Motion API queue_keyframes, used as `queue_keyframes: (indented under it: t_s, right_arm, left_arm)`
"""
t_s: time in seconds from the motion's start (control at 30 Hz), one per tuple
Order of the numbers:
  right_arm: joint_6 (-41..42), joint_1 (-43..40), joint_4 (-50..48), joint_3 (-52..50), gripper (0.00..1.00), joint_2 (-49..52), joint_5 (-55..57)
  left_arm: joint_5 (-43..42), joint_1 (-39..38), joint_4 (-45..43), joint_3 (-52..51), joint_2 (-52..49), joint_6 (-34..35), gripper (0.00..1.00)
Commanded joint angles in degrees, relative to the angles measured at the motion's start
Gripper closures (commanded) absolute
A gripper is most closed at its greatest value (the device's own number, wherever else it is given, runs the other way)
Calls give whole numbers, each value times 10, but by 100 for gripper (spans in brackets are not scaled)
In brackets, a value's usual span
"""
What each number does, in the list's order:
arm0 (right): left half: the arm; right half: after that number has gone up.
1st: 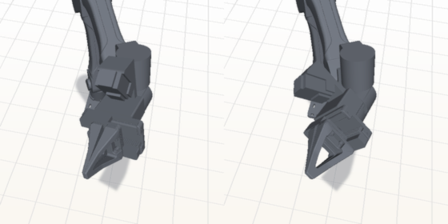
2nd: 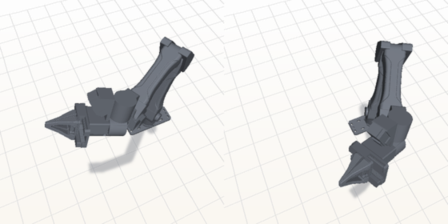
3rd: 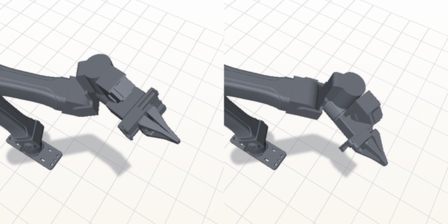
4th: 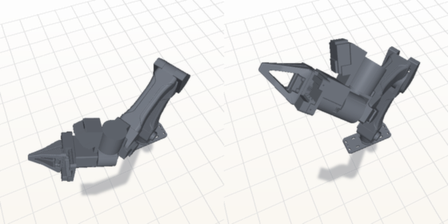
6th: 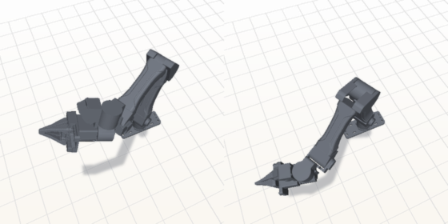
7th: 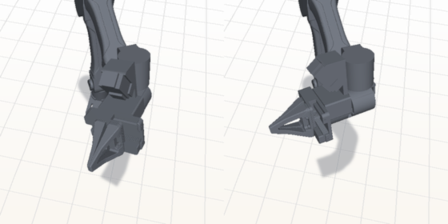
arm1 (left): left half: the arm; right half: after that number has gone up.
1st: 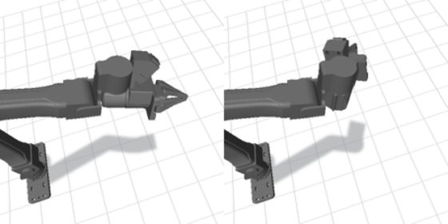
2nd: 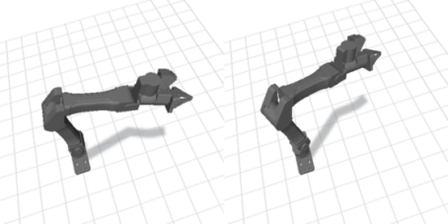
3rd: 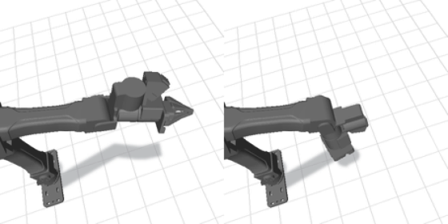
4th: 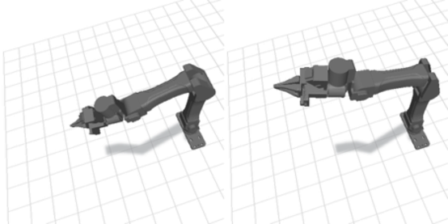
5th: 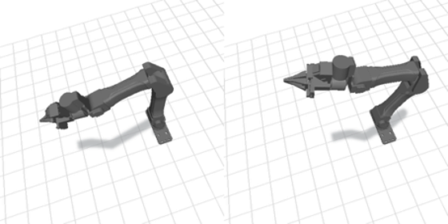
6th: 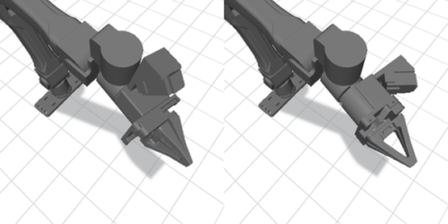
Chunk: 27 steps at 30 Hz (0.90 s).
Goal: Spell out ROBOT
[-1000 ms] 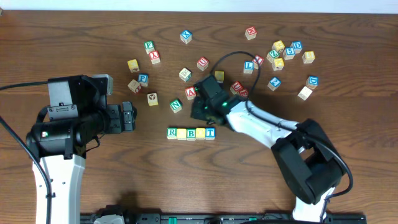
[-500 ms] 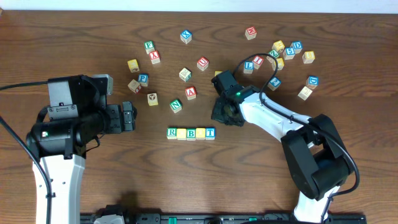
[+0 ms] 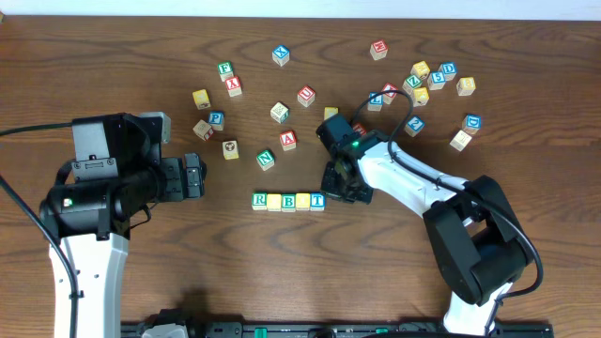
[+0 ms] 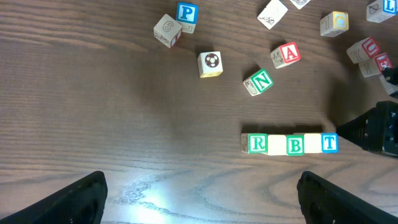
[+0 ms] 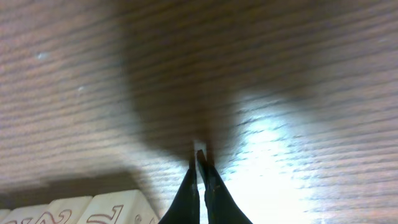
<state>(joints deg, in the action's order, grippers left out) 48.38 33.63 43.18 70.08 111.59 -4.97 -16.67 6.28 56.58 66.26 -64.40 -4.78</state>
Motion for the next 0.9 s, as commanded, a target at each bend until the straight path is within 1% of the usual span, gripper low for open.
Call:
queue_keyframes:
  t_s: [0.0, 0.17, 0.87]
  right_arm:
    - [-9, 14, -5, -10, 99, 11, -19]
    - [-9, 15, -11, -10, 99, 11, -42]
    - [-4, 17, -24, -10, 99, 11, -49]
  left_arm:
    - [-9, 2, 1, 7, 1, -8, 4]
    - [-9, 2, 1, 7, 1, -8, 4]
    - [-9, 2, 1, 7, 1, -8, 4]
